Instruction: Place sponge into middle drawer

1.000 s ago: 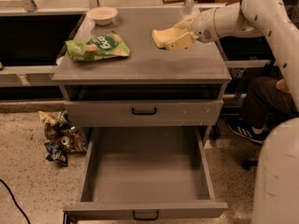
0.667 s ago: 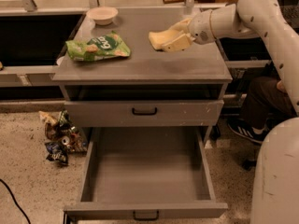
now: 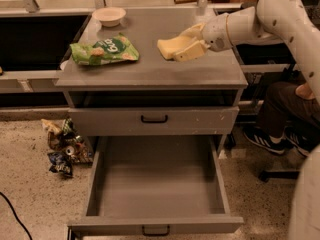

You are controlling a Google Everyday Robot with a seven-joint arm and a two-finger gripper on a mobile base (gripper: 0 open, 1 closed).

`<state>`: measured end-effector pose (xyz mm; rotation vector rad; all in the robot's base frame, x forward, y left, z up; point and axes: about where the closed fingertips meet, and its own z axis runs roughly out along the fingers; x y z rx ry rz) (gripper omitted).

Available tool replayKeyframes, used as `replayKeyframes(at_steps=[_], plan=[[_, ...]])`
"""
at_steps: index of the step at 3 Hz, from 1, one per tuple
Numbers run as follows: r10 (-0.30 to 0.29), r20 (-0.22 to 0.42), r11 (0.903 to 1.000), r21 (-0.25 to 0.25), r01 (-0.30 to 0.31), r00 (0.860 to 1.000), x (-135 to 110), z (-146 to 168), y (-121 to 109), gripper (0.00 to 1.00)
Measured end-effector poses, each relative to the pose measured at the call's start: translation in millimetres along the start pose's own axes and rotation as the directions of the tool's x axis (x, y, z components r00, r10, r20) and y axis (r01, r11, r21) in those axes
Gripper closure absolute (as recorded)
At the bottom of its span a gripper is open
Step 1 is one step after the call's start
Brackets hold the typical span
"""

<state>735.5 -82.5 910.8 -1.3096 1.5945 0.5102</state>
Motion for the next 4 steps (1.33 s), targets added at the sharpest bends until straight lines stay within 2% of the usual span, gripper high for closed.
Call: replayKeyframes(at_steps=[1,2,3,4], plan=[[-0.118,0.050,0.9907,0.075,0.114,0.992,-46,-48,39,1.00],[-0.140,0.064,0.9881,0.073,0.136,0.988,-53,-59,94,1.00],[-0.108,0.039,0.9941,0.011,0.108,0.993,-29,-41,122,1.00],[-0.108,0.039,0.9941,0.011,0.108,0.993,-29,-41,122,1.00]])
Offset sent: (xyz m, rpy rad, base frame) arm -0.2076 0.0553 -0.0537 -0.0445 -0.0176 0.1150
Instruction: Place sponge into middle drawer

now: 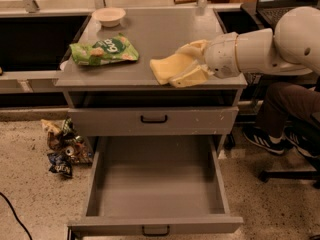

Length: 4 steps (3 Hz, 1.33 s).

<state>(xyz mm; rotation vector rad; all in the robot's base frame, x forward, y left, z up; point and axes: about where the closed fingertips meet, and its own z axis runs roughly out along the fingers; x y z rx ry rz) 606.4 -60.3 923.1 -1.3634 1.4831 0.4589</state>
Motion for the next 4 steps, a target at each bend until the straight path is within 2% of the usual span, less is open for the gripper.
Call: replayKeyframes(at_steps=[1,2,3,4], plan=[[0.012,-0.058,0.9998,-0.017,-0.013,0.998,25,10,25,1.00],[0.119,-0.133,0.9929,0.012,-0.119,0.984,74,18,65,1.00],[0.219,-0.214,0.9754,0.022,-0.219,0.952,135,39,108,1.00],[0.277,-0.257,0.9556,-0.028,-0.293,0.926,188,65,131,1.00]])
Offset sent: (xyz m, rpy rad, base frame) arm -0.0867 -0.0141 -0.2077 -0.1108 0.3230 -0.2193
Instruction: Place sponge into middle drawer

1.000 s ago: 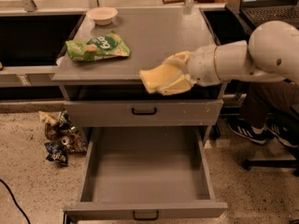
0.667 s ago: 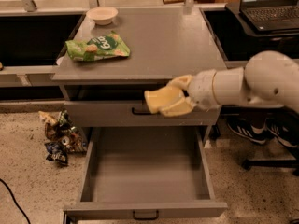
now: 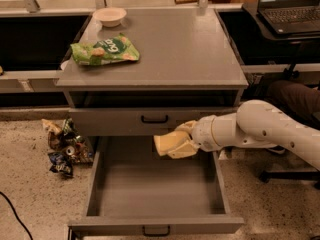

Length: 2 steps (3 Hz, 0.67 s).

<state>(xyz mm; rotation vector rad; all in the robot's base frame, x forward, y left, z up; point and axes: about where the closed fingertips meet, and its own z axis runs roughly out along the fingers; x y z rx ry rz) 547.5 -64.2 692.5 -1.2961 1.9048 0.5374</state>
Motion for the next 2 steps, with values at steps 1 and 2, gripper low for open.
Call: replayKeyframes(at_steps=[1,2], plan=[[0.007,0.000,0.9999,-0.008,-0.007,1.000,4,4,1,1.00],[0.047,-0.018,0.9989,0.007,-0.047,0.999,24,24,6,1.00]])
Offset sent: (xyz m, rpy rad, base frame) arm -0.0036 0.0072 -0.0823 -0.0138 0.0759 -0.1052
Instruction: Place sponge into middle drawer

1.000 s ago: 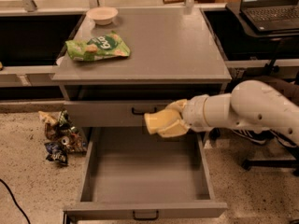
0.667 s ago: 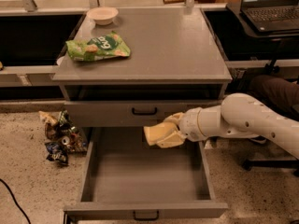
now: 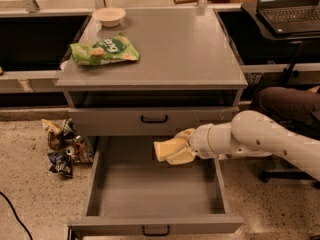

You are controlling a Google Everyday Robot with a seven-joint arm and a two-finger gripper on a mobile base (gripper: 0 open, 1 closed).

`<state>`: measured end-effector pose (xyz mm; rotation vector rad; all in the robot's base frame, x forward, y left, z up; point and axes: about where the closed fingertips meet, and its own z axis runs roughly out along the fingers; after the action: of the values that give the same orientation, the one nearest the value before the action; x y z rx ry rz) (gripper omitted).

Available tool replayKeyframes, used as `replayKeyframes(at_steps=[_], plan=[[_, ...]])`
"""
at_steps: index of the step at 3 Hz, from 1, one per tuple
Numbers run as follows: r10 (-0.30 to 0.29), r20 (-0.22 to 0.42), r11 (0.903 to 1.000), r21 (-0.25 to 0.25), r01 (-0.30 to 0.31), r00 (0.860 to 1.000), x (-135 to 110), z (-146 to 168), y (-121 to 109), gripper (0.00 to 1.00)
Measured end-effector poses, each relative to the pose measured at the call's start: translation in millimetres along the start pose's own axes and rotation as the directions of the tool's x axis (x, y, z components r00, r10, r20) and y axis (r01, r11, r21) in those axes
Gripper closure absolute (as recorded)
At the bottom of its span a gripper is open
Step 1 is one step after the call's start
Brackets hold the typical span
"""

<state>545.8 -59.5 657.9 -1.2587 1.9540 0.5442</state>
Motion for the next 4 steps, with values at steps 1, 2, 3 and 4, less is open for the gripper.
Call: replayKeyframes(at_steps=[1,2,3,4], plan=[[0.095,-0.002,0.9952,0.023,-0.095,0.995,42,35,11,1.00],[0.187,-0.004,0.9819,0.033,-0.187,0.982,79,67,23,1.00],[0.280,-0.025,0.9596,0.029,-0.280,0.960,120,102,31,0.81],[0.343,-0.031,0.9392,0.019,-0.343,0.939,149,128,32,0.57]])
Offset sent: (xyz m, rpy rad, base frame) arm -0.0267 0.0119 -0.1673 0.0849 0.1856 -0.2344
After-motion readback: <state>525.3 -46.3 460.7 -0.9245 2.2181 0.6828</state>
